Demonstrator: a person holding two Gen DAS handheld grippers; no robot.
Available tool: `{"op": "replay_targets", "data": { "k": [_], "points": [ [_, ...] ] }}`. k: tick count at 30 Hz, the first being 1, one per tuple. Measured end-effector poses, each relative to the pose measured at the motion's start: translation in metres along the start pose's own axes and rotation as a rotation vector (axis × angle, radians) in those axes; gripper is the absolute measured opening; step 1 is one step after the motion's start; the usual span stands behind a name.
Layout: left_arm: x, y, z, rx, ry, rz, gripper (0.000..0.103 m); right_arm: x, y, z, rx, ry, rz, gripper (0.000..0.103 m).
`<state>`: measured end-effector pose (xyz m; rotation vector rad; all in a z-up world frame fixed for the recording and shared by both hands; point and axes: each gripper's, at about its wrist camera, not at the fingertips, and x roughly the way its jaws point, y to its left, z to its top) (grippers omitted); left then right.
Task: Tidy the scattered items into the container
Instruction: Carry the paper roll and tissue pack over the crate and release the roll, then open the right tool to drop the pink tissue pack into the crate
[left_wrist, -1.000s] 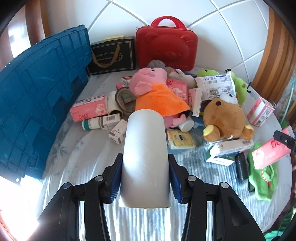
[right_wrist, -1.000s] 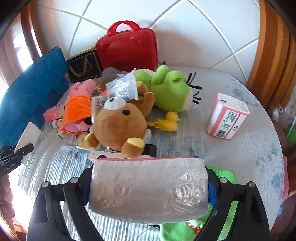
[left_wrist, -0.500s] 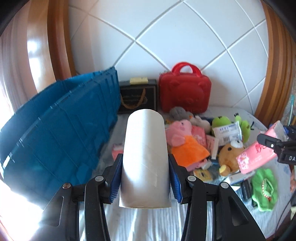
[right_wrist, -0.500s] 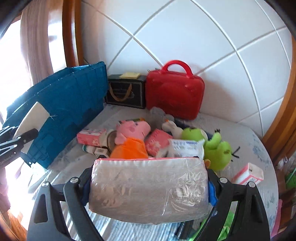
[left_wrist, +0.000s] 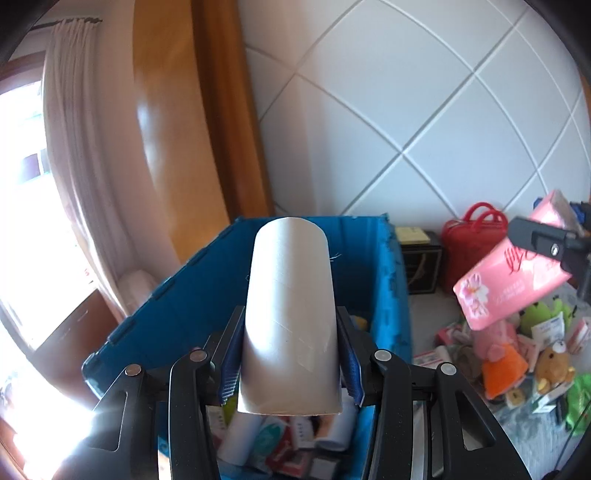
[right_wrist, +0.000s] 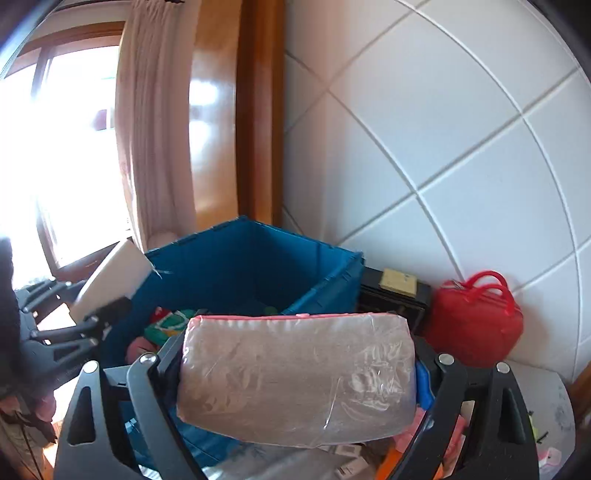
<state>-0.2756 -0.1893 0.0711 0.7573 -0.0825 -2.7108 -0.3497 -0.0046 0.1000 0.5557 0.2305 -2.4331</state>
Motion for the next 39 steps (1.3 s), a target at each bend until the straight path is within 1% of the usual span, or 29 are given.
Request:
{"op": "replay_targets", "data": {
  "k": [4,7,10,18,20,22,25,27,28,30,36,39],
  "points": [
    [0.033,0.052,-0.02,-0.047,0.078,0.034,0.045,0.047,0.057,0.022,-0.039,0.025,0.082,0.091],
    [0.055,0.076,-0.033,-0.068,0.124,0.05,0.045,0.084,0.087,0.021,-0.059,0.077,0.121,0.091],
    [0.072,0.089,-0.043,-0.075,0.151,0.048,0.045,0.116,0.105,0.012,-0.062,0.132,0.141,0.091],
    [0.102,0.1,-0.055,-0.088,0.194,0.029,0.046,0.136,0.104,0.0,-0.059,0.197,0.124,0.091],
    [0.104,0.101,-0.056,-0.088,0.192,0.026,0.053,0.14,0.104,-0.003,-0.058,0.213,0.119,0.092],
    [0.103,0.099,-0.055,-0.086,0.189,0.025,0.069,0.145,0.104,-0.006,-0.057,0.229,0.115,0.092],
    [0.099,0.094,-0.053,-0.08,0.182,0.025,0.074,0.152,0.104,-0.011,-0.056,0.253,0.108,0.092],
    [0.097,0.092,-0.053,-0.08,0.181,0.024,0.076,0.151,0.103,-0.013,-0.058,0.258,0.099,0.093],
    [0.097,0.091,-0.054,-0.08,0.182,0.023,0.077,0.15,0.103,-0.013,-0.06,0.254,0.094,0.098],
    [0.096,0.09,-0.056,-0.081,0.188,0.02,0.078,0.145,0.104,-0.01,-0.061,0.243,0.086,0.103],
    [0.093,0.087,-0.058,-0.076,0.197,0.002,0.08,0.133,0.106,-0.009,-0.072,0.235,0.056,0.103],
    [0.09,0.083,-0.06,-0.071,0.2,-0.007,0.081,0.124,0.098,-0.012,-0.059,0.233,0.037,0.103]
  ]
}}
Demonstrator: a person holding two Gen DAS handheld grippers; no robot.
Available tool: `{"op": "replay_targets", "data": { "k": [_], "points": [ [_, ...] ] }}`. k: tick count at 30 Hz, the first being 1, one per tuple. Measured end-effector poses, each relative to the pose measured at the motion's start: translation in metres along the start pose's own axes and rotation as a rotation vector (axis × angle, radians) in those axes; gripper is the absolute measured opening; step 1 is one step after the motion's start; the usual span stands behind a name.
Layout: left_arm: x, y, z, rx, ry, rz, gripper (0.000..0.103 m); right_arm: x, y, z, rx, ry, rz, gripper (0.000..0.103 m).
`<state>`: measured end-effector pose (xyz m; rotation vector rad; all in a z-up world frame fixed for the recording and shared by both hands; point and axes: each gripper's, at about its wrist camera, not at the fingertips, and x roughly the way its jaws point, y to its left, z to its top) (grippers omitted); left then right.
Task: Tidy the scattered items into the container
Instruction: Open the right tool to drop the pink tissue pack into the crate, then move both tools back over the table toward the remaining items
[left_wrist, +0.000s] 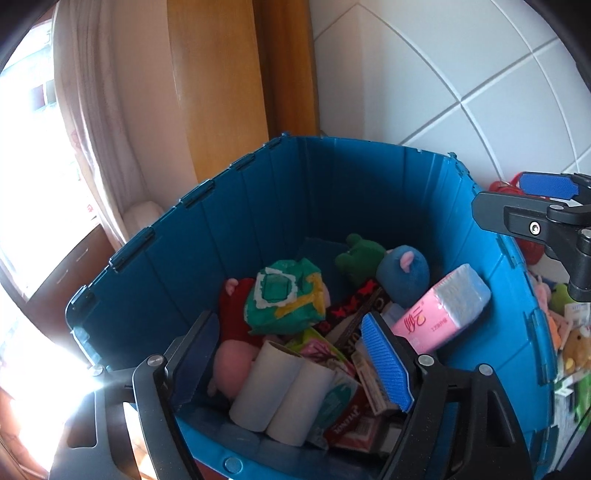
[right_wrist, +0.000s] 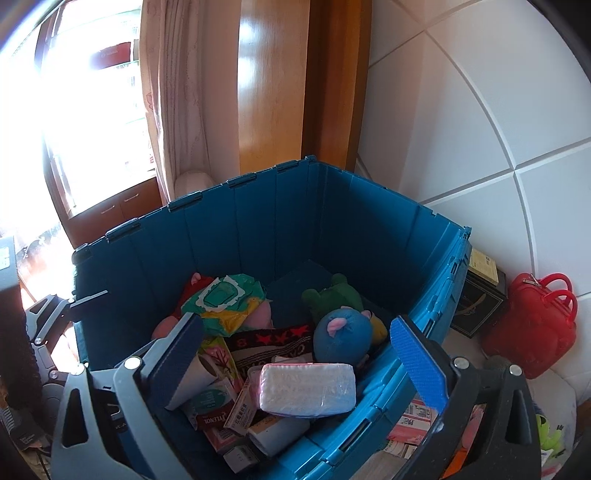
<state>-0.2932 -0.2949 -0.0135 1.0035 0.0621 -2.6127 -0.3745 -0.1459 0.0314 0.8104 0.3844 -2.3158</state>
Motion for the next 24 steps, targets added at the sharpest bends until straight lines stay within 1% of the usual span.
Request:
{"op": "replay_targets", "data": {
  "k": [5,11,18,24],
  "points": [
    [-0.003,-0.008,-0.003,0.009,0.004,-0.018,0.082,-0.014,-0.012,-0.009,0.025,-0.003,-0.028,0.103],
    [-0.014,-0.027,-0.003,0.041,-0.011,-0.049,0.082,-0.03,-0.027,-0.019,0.054,-0.006,-0.062,0.103],
    [-0.03,-0.063,0.001,0.094,-0.041,-0.104,0.082,-0.058,-0.057,-0.04,0.104,-0.01,-0.118,0.103],
    [-0.037,-0.099,0.002,0.146,-0.05,-0.148,0.082,-0.083,-0.085,-0.06,0.15,-0.014,-0.168,0.103]
  ]
}}
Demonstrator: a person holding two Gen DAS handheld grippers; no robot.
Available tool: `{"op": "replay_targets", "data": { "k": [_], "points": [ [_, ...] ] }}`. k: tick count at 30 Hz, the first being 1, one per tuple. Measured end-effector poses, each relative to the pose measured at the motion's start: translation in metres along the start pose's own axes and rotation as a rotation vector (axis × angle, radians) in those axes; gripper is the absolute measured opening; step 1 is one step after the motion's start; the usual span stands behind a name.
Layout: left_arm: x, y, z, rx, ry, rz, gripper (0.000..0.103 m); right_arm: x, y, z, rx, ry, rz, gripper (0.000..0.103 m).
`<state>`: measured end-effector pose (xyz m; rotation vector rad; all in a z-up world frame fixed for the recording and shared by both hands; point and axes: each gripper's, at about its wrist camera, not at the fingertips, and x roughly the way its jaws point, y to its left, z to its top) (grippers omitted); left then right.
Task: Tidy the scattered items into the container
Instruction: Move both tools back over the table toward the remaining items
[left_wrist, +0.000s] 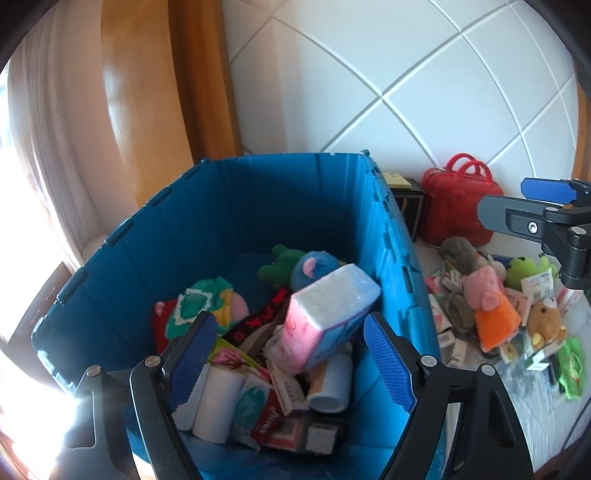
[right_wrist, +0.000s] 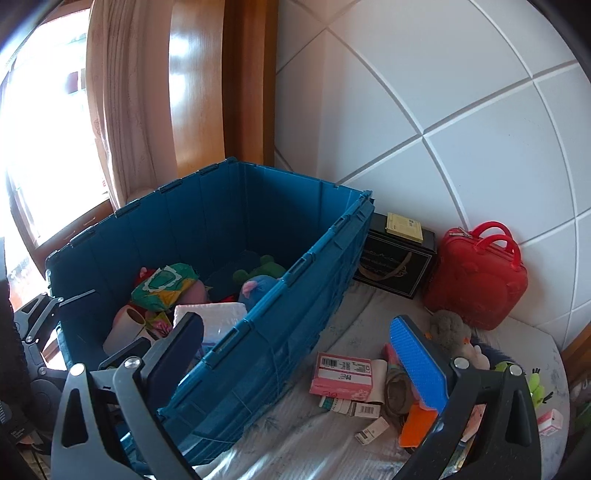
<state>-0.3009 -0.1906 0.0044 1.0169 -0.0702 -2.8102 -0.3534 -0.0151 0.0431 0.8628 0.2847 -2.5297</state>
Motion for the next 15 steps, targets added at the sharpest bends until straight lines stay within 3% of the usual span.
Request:
{"op": "replay_targets", "data": {
  "k": [15],
  "points": [
    [-0.013,-0.107,0.009,0.128,-0.032,-0.14,0.082,-0.037,-0.101,-0.067,0.131,0.041,-0.145,0.103]
  ]
}}
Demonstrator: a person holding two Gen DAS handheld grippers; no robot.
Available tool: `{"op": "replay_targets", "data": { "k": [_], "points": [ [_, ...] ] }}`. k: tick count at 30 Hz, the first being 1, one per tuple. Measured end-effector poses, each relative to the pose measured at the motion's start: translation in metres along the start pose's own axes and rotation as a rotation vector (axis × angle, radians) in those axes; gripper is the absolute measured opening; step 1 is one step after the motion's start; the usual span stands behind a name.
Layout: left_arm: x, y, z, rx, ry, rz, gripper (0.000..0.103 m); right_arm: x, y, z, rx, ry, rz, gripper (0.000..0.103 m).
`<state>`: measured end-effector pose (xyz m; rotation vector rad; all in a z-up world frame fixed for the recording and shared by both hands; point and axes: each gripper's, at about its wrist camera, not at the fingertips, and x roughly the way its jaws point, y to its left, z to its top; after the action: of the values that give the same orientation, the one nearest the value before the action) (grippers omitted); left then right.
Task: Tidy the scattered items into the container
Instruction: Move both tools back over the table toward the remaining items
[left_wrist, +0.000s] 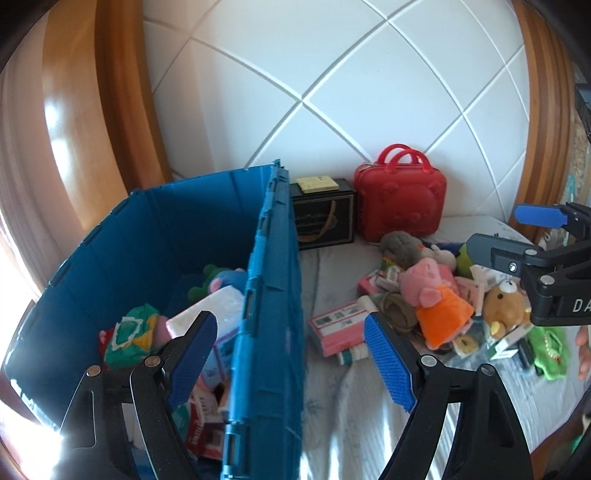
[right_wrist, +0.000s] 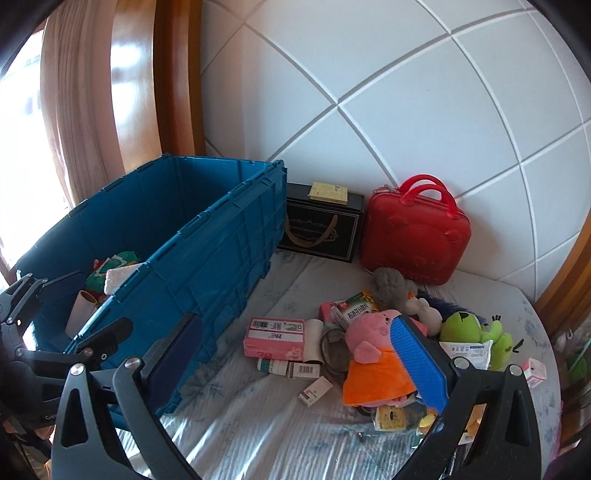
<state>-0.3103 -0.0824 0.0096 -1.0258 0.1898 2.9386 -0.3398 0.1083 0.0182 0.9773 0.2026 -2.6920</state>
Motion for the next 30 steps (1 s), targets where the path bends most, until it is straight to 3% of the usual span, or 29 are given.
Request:
{"op": "replay_targets", "data": {
  "k": [11,21,30],
  "points": [
    [0.032,-0.093,-0.007,0.061,0.059,-0.095,0.085,0.004,-0.099,-0.069,0.107,0.089,-0.092,0.103],
    [0.096,-0.189,-0.046,0.078,0.225,-0.149,0.085,0.041,-0.209,-0.174,0.235,0.274,-0.17,0.103],
    [0.16,-0.239,-0.102,0.088,0.412,-0.141,0.085,0.087,-0.263,-0.273,0.347,0.48,-0.085,0.103]
  ]
}}
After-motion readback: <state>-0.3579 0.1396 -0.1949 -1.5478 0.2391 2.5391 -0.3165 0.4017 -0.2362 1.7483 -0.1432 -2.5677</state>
